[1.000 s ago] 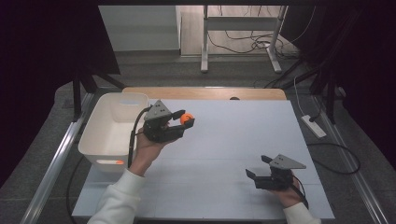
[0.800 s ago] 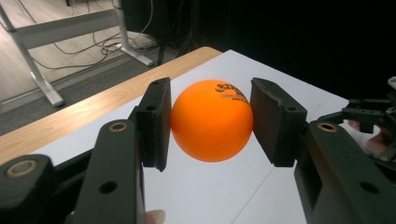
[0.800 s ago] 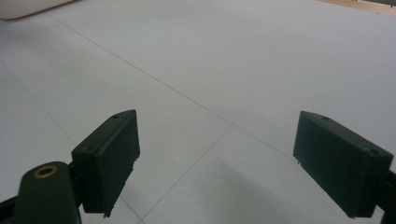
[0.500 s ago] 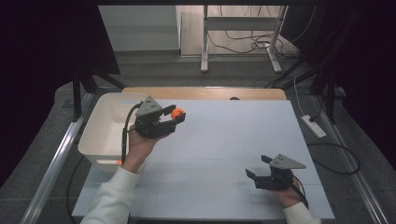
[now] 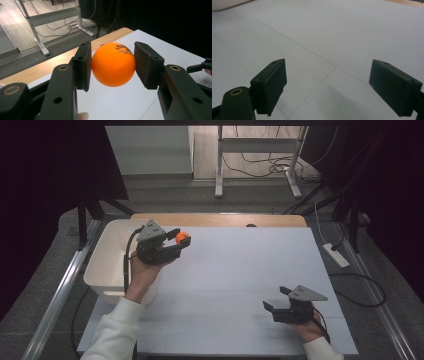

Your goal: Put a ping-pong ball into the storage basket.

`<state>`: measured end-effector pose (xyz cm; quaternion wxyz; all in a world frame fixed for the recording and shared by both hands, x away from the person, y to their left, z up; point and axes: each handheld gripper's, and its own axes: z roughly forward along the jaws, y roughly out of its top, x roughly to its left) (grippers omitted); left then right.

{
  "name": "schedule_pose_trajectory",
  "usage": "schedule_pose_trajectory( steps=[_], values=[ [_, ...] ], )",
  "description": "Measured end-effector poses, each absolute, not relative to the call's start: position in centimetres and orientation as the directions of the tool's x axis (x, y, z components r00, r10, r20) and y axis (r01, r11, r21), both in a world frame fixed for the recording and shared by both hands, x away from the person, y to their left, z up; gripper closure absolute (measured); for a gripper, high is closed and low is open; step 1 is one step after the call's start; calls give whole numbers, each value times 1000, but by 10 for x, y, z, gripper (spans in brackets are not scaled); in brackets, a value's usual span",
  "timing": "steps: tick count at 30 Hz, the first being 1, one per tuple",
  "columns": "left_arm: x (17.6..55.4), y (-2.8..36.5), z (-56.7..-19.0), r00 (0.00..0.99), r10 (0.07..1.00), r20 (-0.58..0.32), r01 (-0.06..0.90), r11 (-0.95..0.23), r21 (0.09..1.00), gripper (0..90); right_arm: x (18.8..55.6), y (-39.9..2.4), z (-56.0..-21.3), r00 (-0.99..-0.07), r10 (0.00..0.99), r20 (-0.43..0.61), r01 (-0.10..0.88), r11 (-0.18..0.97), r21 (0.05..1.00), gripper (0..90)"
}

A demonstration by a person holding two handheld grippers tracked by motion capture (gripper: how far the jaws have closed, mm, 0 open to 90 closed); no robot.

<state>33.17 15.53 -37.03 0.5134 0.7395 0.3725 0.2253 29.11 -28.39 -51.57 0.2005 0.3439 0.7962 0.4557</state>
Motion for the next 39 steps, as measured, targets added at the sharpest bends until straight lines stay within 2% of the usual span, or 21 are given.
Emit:
schedule_pose_trajectory(
  steps=[39],
  values=[
    [330,212,-359,488,872,-41,304,-126,944,507,291,-283,-516,-687,726,-10,359,352,864,144]
  ],
)
